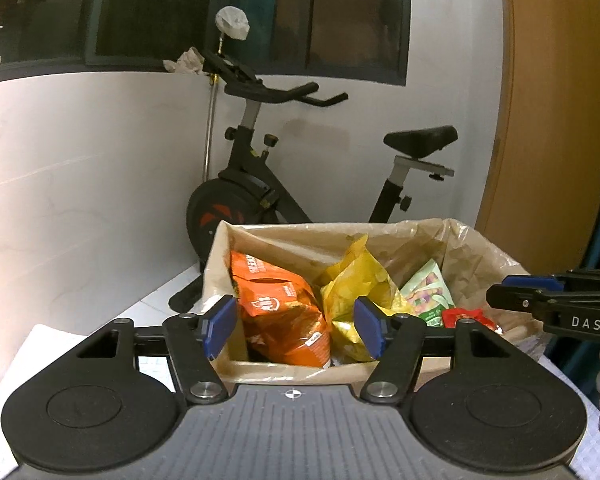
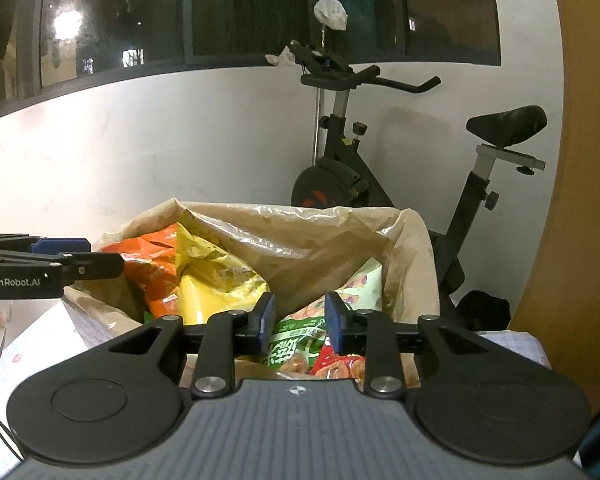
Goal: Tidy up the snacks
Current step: 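Carry both candies over the box and open both tools to drop them inside, then move both tools back down to the gold pack and red pack beside the box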
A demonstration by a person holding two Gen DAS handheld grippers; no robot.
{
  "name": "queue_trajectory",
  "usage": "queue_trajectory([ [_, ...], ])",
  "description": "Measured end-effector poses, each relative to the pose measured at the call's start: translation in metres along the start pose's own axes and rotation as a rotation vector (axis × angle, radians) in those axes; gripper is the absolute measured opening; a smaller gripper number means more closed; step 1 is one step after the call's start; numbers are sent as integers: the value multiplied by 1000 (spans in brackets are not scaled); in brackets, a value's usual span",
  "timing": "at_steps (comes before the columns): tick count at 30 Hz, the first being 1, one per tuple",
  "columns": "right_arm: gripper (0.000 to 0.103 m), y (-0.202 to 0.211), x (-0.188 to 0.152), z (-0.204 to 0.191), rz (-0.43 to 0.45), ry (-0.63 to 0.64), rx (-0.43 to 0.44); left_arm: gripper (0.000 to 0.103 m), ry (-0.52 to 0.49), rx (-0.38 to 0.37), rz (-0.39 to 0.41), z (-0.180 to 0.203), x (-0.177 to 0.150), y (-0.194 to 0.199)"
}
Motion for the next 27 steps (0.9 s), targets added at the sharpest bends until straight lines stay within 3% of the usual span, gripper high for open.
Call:
queue_trajectory([
  [8,33,33,-18,-11,100,3,58,67,20,-24,33,-13,-23,43],
  [16,33,58,-47,-25,160,23,94,67,54,-22,-5,-25,-60,57],
  [20,34,59,-63,-32,138,40,104,66,86,-16,-60,-32,-82,47],
  [27,35,31,-100,-39,5,17,145,66,130,-12,-139,-38,-116,28],
])
Point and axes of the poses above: each gripper's, at about its wrist camera, not at the fingertips, and y roughly against the way its jaws point, z to its right, x to its top, the point moved 2 cm from there along -y, roughly the way its jaws point, and after that the axes turned 10 degrees about -z, right-handed, at the moved point
